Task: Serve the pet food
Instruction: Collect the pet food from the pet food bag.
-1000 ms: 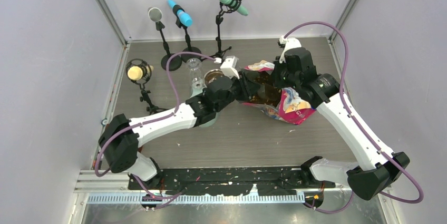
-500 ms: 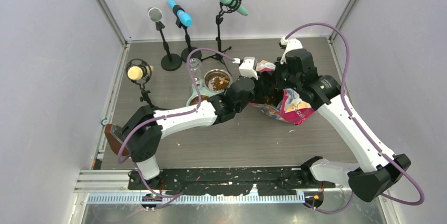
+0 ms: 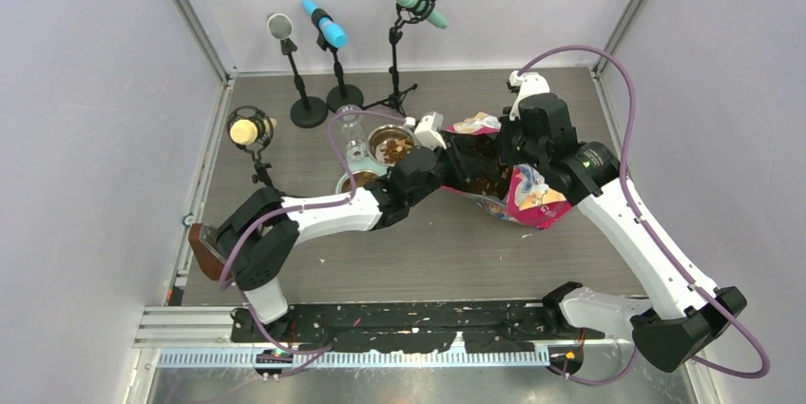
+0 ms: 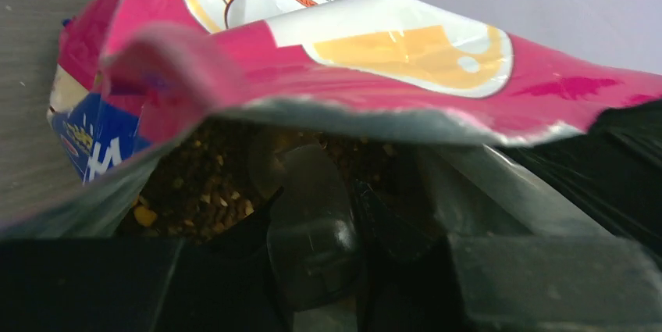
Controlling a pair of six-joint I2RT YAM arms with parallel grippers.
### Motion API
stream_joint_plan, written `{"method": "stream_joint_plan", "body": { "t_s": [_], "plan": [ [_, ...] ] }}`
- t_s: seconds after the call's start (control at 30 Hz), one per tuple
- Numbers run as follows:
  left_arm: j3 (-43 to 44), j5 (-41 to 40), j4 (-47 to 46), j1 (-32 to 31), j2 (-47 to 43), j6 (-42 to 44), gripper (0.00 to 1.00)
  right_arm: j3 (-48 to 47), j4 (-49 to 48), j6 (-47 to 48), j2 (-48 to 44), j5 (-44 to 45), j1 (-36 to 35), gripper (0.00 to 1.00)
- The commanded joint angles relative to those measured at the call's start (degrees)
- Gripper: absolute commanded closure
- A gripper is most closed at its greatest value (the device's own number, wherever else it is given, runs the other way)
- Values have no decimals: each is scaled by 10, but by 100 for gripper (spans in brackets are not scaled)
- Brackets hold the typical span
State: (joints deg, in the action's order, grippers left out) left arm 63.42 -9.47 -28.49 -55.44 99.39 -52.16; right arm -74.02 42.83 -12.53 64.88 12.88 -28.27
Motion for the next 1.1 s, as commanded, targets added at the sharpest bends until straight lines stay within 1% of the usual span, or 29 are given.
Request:
{"method": "stream_joint_plan", "body": {
  "t_s": [0.0,0.23,0.3,0.47,0.67,0.77,0.83,0.93,1.07],
  "plan": [
    [-44,36,-75,18,-78,-94,100,-12,-8,6,-27,38,6,95],
    [-90,-5,-24,26,-180,-99,100,-12,-5,5,-25,42,7,95],
    [-99,-3,-7,32,-201,-109,100,-13,-5,6,-24,43,8,95],
    [-139,0,-6,46,-240,-135,100,-15,-5,4,-22,43,9,95],
    [-162,12,3,61,-278,-160,100,-16,-6,4,-22,42,10,95],
    [-187,26,-23,70,-290,-188,100,-18,-5,6,-23,42,10,95],
    [-202,42,-64,79,-296,-196,100,-19,-5,6,-23,42,11,95],
    [-222,44,-81,88,-311,-208,100,-22,-5,6,-23,40,11,95],
    [-260,58,-172,98,-308,-250,100,-26,-5,7,-22,40,11,95]
  ]
}}
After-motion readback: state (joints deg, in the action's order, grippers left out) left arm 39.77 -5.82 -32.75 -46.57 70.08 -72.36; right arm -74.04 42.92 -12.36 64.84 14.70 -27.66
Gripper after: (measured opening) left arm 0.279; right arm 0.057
